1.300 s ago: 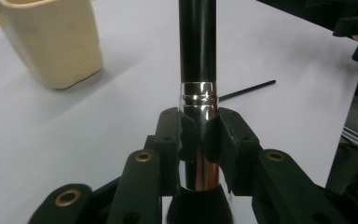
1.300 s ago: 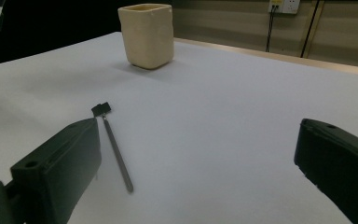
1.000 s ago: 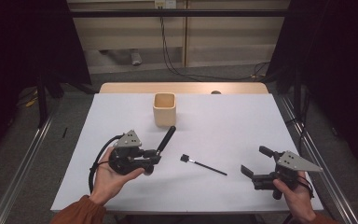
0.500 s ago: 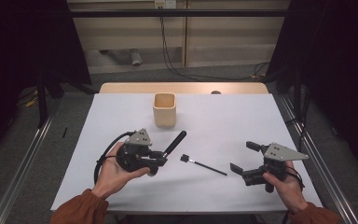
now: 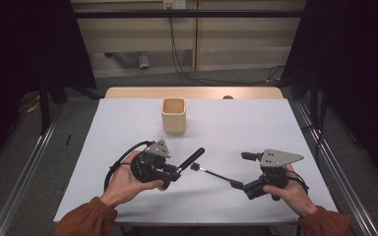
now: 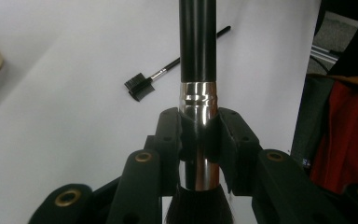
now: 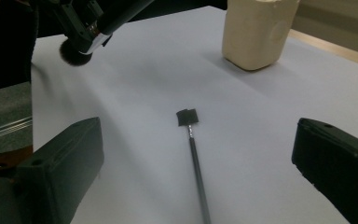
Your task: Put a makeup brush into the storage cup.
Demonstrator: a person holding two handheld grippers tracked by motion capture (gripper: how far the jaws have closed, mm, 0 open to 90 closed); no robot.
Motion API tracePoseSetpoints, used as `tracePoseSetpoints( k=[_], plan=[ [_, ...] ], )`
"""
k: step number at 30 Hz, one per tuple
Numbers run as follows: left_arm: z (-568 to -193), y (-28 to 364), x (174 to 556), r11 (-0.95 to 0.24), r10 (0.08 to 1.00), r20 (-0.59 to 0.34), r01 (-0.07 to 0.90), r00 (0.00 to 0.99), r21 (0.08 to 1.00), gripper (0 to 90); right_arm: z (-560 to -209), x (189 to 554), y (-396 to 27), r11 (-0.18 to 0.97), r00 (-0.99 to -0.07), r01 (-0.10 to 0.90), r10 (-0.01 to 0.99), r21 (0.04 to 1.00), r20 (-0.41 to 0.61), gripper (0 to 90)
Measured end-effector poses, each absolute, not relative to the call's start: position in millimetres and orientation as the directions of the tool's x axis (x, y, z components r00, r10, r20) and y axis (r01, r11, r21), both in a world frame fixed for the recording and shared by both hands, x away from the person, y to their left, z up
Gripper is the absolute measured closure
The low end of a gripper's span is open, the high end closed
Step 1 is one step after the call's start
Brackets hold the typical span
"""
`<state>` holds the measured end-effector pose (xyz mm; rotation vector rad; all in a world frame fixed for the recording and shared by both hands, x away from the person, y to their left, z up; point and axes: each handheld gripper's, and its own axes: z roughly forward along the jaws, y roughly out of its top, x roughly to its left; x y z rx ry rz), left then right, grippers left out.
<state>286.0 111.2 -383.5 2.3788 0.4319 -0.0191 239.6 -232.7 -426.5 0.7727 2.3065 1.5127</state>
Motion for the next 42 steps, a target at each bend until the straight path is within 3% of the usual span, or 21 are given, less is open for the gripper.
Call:
tracePoseSetpoints(
  k=[22, 42],
  plan=[
    [-383, 87, 285, -0.819, 0.204, -0.137, 0.246, 0.969, 0.518, 70.8, -413, 264, -203, 0.522, -0.916, 0.301, 0.391, 0.798, 0.090, 4.4],
    [-384, 77, 287, -0.867, 0.166, -0.146, 0.215, 0.975, 0.450, 70.7, -400, 275, -173, 0.724, -0.973, 0.213, 0.220, 0.656, 0.073, 6.2]
  ],
)
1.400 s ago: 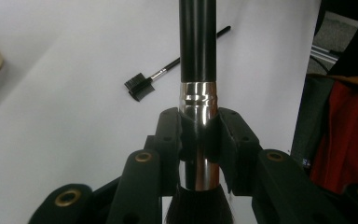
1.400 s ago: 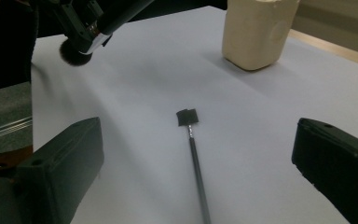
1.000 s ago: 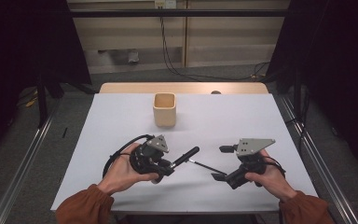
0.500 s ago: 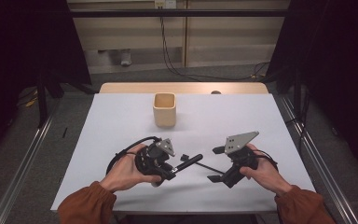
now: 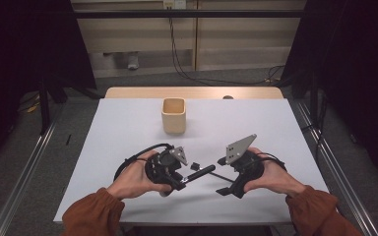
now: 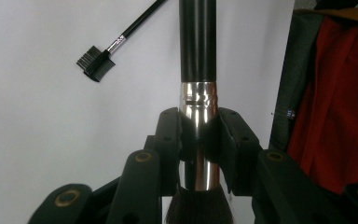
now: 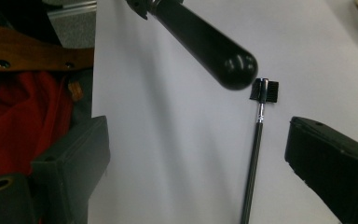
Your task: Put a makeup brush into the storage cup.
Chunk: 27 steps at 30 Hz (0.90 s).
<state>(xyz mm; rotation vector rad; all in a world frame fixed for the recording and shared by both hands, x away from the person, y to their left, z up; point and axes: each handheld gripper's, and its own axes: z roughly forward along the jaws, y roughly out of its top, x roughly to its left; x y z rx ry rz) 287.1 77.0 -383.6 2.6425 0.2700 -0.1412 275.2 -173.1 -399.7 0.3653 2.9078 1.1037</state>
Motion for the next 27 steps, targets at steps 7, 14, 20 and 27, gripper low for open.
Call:
tracePoseSetpoints(
  k=[7, 14, 20, 27],
  plan=[
    [-384, 76, 287, -0.878, 0.156, -0.148, 0.206, 0.977, 0.433, 70.7, -395, 282, -160, 0.768, -0.985, 0.171, 0.158, 0.617, 0.076, 12.7],
    [-388, 74, 285, -0.900, 0.144, -0.145, 0.190, 0.979, 0.392, 70.7, -394, 292, -148, 0.821, -0.990, 0.137, 0.103, 0.554, 0.093, 18.4],
    [-390, 72, 285, -0.908, 0.136, -0.160, 0.188, 0.978, 0.376, 70.8, -395, 295, -138, 0.867, -0.991, 0.130, 0.093, 0.482, 0.099, 23.4],
    [-394, 73, 287, -0.914, 0.150, -0.159, 0.198, 0.976, 0.353, 70.7, -393, 300, -131, 0.899, -0.990, 0.122, 0.080, 0.421, 0.116, 37.8]
  ],
)
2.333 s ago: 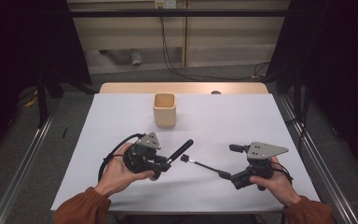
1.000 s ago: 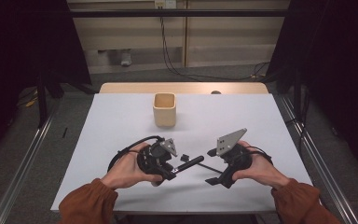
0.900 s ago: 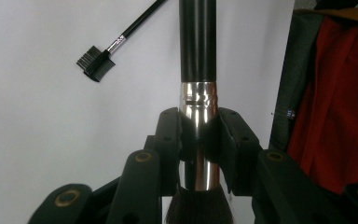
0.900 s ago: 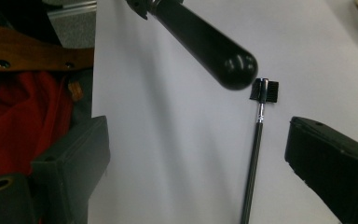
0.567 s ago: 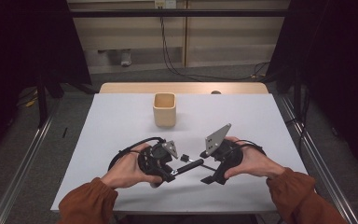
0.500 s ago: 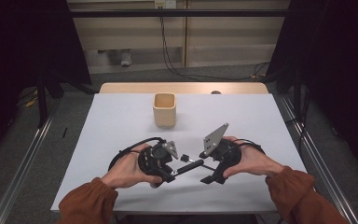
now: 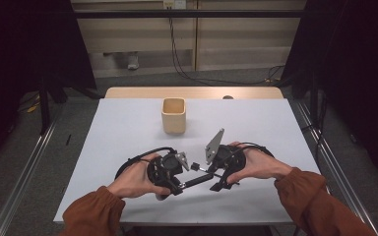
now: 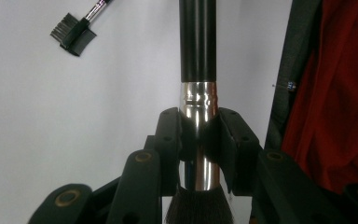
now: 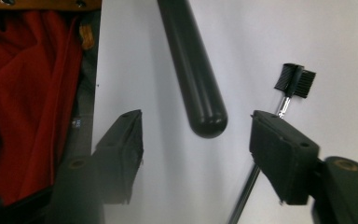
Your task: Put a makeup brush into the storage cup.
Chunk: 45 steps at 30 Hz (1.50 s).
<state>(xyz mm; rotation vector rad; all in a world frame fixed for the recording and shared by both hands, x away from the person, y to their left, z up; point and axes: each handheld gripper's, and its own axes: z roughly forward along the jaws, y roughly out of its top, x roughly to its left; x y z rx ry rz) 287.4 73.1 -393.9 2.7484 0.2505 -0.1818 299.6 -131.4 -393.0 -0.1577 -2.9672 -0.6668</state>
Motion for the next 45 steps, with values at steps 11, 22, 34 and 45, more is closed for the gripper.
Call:
tracePoseSetpoints(
  k=[11, 22, 34, 45],
  plan=[
    [-397, 70, 287, -0.918, 0.138, -0.169, 0.190, 0.976, 0.349, 70.7, -398, 304, -120, 0.906, -0.993, 0.083, 0.042, 0.416, 0.108, 51.0],
    [-399, 70, 286, -0.922, 0.126, -0.182, 0.183, 0.975, 0.342, 70.7, -400, 305, -110, 0.901, -0.991, 0.072, 0.017, 0.428, 0.132, 64.0],
    [-400, 72, 284, -0.919, 0.121, -0.176, 0.177, 0.977, 0.352, 70.5, -403, 303, -109, 0.902, -0.984, 0.054, -0.025, 0.429, 0.178, 73.6],
    [-402, 75, 288, -0.899, 0.132, -0.167, 0.190, 0.977, 0.396, 67.8, -404, 303, -112, 0.897, -0.981, 0.072, -0.015, 0.436, 0.192, 75.0]
  ],
)
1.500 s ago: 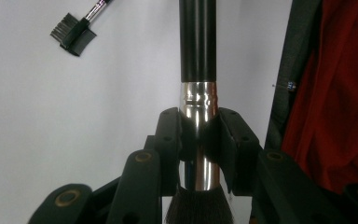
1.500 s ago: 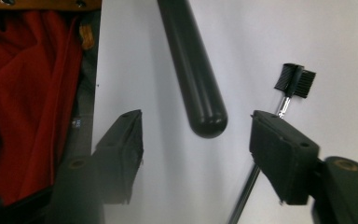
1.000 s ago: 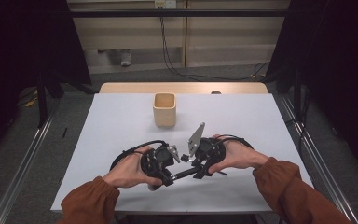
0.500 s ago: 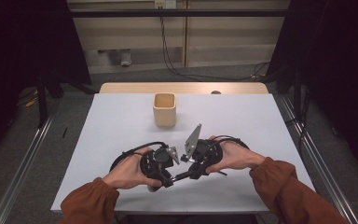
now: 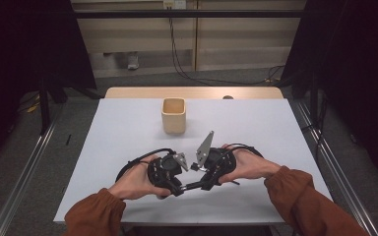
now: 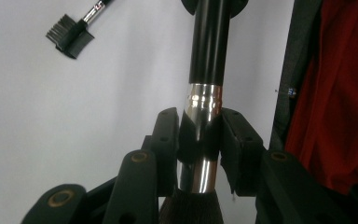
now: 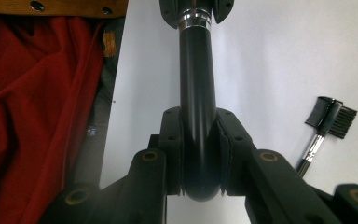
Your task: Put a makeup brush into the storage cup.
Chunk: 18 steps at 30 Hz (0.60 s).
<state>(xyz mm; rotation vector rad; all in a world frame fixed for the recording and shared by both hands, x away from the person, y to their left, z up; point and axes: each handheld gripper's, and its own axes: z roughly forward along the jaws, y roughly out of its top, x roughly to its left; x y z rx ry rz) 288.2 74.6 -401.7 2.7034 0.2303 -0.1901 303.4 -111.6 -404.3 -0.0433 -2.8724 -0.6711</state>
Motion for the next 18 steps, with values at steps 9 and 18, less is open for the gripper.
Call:
tracePoseSetpoints(
  k=[9, 18],
  plan=[
    [-401, 77, 289, -0.867, 0.162, -0.147, 0.212, 0.976, 0.451, 47.8, -408, 305, -116, 0.896, -0.982, 0.095, 0.013, 0.434, 0.190, 75.0],
    [-401, 87, 290, -0.800, 0.252, -0.128, 0.281, 0.959, 0.530, 20.6, -408, 307, -125, 0.887, -0.977, 0.142, 0.053, 0.440, 0.209, 75.0]
  ],
)
